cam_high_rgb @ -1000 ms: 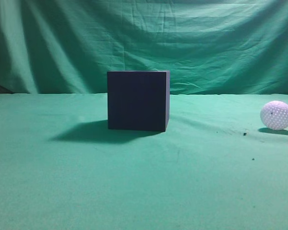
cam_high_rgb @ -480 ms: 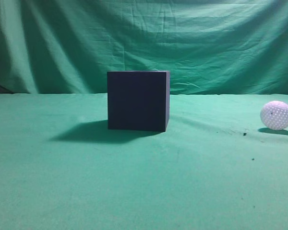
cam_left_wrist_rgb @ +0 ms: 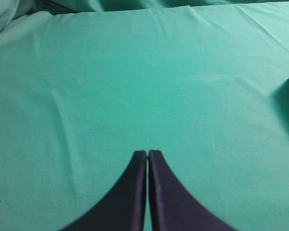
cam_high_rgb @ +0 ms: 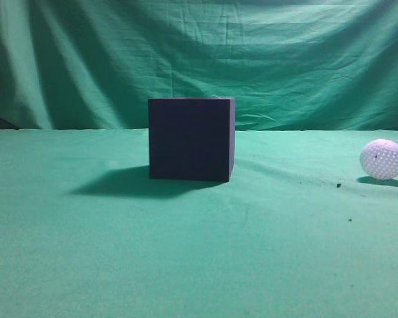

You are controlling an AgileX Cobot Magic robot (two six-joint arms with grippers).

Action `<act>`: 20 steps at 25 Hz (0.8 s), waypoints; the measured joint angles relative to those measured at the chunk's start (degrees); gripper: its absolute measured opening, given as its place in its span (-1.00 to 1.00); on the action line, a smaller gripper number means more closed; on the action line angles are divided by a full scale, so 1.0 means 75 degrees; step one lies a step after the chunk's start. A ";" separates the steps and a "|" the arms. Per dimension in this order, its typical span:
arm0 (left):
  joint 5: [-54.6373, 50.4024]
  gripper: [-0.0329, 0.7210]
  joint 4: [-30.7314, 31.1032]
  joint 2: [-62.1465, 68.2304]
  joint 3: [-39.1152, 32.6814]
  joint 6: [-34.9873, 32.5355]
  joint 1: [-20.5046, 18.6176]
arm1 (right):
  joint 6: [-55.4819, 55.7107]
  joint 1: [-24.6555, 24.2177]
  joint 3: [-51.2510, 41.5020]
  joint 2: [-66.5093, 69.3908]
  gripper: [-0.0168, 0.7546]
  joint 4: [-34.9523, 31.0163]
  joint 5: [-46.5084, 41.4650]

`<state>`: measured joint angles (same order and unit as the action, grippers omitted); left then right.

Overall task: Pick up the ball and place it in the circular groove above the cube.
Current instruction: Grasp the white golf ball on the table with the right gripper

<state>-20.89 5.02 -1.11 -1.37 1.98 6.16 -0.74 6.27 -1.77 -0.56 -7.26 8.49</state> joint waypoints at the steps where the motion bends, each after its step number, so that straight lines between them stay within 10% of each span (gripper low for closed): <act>1: 0.0000 -0.91 0.0000 0.0000 0.0000 0.0000 0.0000 | 0.0021 0.0000 0.0000 0.0000 -0.83 -0.0004 0.0087; 20: 0.0000 -0.91 0.0000 0.0000 0.0000 0.0000 0.0000 | -0.0078 0.0000 0.2955 0.5028 -0.83 -0.1022 -0.2753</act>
<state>-20.89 5.02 -1.11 -1.37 1.98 6.16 -1.33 6.27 20.40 37.15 -14.92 -12.15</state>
